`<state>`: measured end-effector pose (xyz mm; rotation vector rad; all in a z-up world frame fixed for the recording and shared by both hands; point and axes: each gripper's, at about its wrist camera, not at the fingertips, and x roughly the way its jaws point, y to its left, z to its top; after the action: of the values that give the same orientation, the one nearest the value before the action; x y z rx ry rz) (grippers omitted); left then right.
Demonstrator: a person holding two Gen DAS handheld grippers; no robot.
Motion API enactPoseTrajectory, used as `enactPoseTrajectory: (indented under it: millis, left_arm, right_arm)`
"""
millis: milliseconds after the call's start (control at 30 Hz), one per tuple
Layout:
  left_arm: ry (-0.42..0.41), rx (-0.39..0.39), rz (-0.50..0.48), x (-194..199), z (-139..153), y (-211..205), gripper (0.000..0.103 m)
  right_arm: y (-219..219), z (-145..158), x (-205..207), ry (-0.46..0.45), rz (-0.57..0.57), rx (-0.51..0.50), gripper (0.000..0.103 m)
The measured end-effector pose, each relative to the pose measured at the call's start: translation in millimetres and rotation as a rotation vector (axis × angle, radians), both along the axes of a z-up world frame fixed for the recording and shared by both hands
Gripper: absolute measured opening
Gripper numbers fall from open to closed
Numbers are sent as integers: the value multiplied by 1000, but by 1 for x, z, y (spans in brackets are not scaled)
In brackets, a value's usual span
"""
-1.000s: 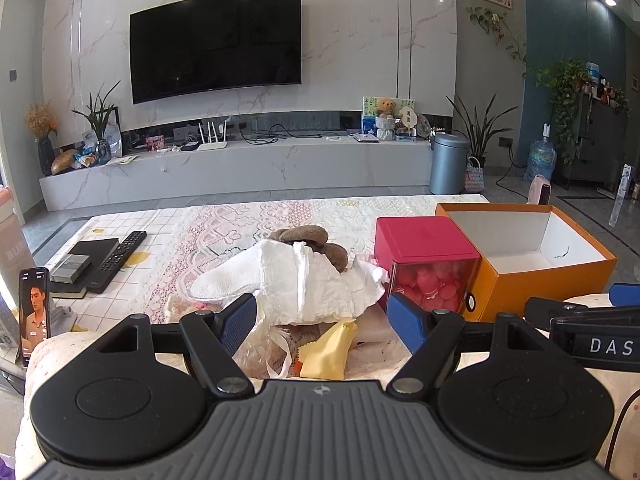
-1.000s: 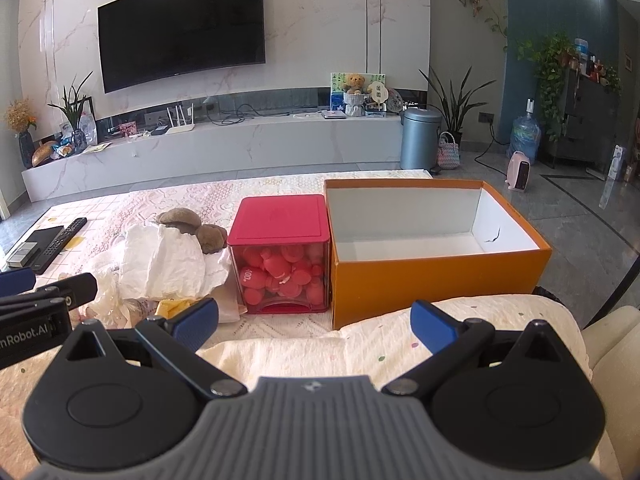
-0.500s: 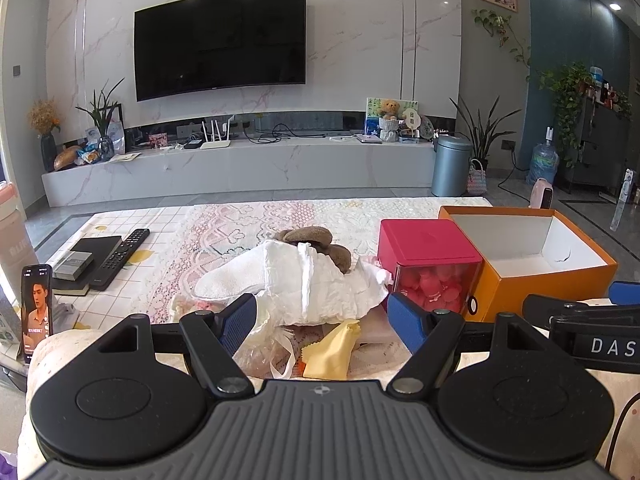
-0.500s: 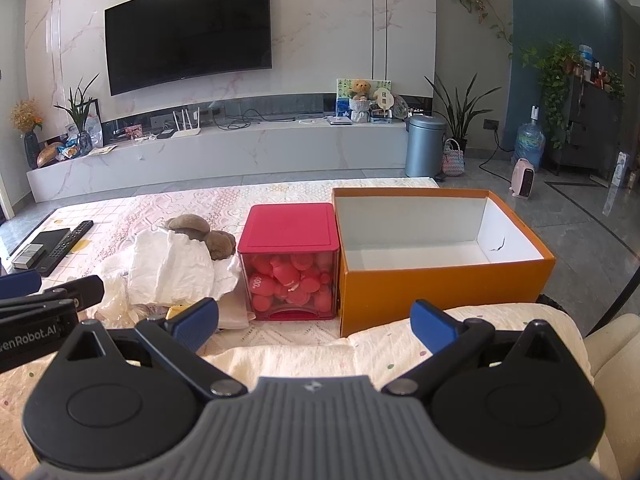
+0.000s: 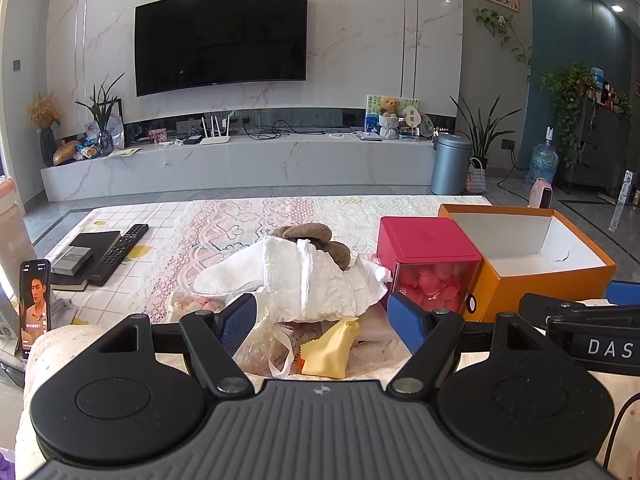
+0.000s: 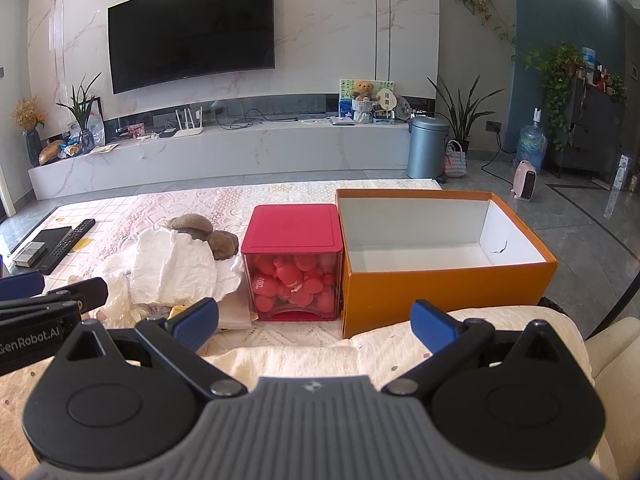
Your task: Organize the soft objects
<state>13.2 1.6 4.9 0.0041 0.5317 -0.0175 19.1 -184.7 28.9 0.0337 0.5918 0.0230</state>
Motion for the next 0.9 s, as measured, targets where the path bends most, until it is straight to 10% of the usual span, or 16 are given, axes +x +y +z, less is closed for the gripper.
enactPoseTrajectory:
  millis: [733,900]
  left_arm:
    - [64,-27,12,9,-13,9,88]
    - [121,-32,-23,17,-29,17,73]
  right_arm:
    - [4,-11,13,27,39,59,100]
    - [9,-23,25,53,70,44,100]
